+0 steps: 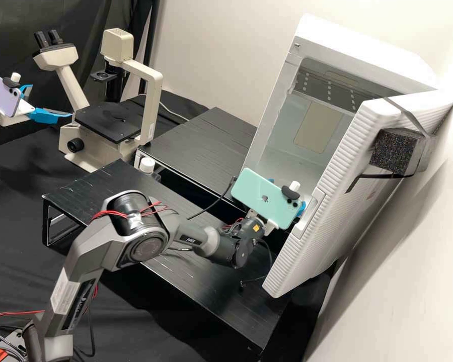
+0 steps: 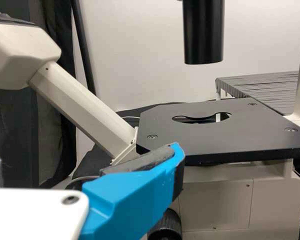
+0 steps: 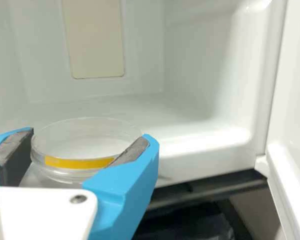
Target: Take out the petri dish and place it under the microscope.
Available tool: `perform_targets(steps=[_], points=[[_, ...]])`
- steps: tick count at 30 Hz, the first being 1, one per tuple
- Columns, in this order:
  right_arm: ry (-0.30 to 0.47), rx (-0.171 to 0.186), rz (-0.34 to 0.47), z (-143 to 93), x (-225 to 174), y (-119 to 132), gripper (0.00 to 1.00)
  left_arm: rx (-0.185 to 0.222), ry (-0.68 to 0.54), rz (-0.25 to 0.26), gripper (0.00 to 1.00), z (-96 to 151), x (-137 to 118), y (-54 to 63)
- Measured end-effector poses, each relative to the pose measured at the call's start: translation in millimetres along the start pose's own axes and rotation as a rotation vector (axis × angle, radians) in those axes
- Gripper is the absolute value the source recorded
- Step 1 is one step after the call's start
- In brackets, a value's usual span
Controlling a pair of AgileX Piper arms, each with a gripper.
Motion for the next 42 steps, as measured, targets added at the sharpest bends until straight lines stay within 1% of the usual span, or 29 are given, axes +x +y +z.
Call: perform_targets(steps=[5,12,15,16,18,24,27,28,29,30,33,36,37,42], points=[[0.035,0.038,-0.009,-4.2,-34.8,-13.9,0.0,0.0,0.0,0.0,1.0,0.0,0.0,0.0],[0.11,0.095,-0.025,-17.5,-83.7,-39.5,0.0,0.0,0.0,0.0,1.0,0.0,0.0,0.0],[0.158,0.104,-0.032,-29.6,-102.9,-50.5,0.0,0.0,0.0,0.0,1.0,0.0,0.0,0.0],[0.179,0.102,-0.045,-37.3,-109.8,-57.3,0.0,0.0,0.0,0.0,1.0,0.0,0.0,0.0],[0.214,0.085,-0.067,-50.8,-121.4,-68.2,0.0,0.0,0.0,0.0,1.0,0.0,0.0,0.0],[0.375,0.027,-0.149,-95.1,-145.6,-102.3,0.0,0.0,0.0,0.0,1.0,0.0,0.0,0.0],[0.455,0.014,-0.18,-117.8,-154.9,-118.6,0.0,0.0,0.0,0.0,1.0,0.0,0.0,0.0],[0.479,0.015,-0.188,-124.9,-157.3,-123.4,0.0,0.0,0.0,0.0,1.0,0.0,0.0,0.0],[0.494,0.007,-0.193,-130.2,-158.8,-127.2,0.0,0.0,0.0,0.0,1.0,0.0,0.0,0.0],[0.515,0.009,-0.204,-136.5,-160.6,-132.4,0.0,0.0,0.0,0.0,1.0,0.0,0.0,0.0],[0.542,0.008,-0.223,-151.0,-164.2,-147.3,0.0,0.0,0.0,0.0,1.0,0.0,0.0,0.0],[0.541,-0.016,-0.242,-164.5,-161.8,-161.2,0.0,0.0,0.0,0.0,1.0,0.0,0.0,0.0],[0.551,-0.025,-0.259,-172.9,-159.9,-170.4,0.0,0.0,0.0,0.0,1.0,0.0,0.0,0.0],[0.538,-0.049,-0.279,-192.2,-142.6,-195.8,0.0,0.0,0.0,0.0,1.0,0.0,0.0,0.0]])
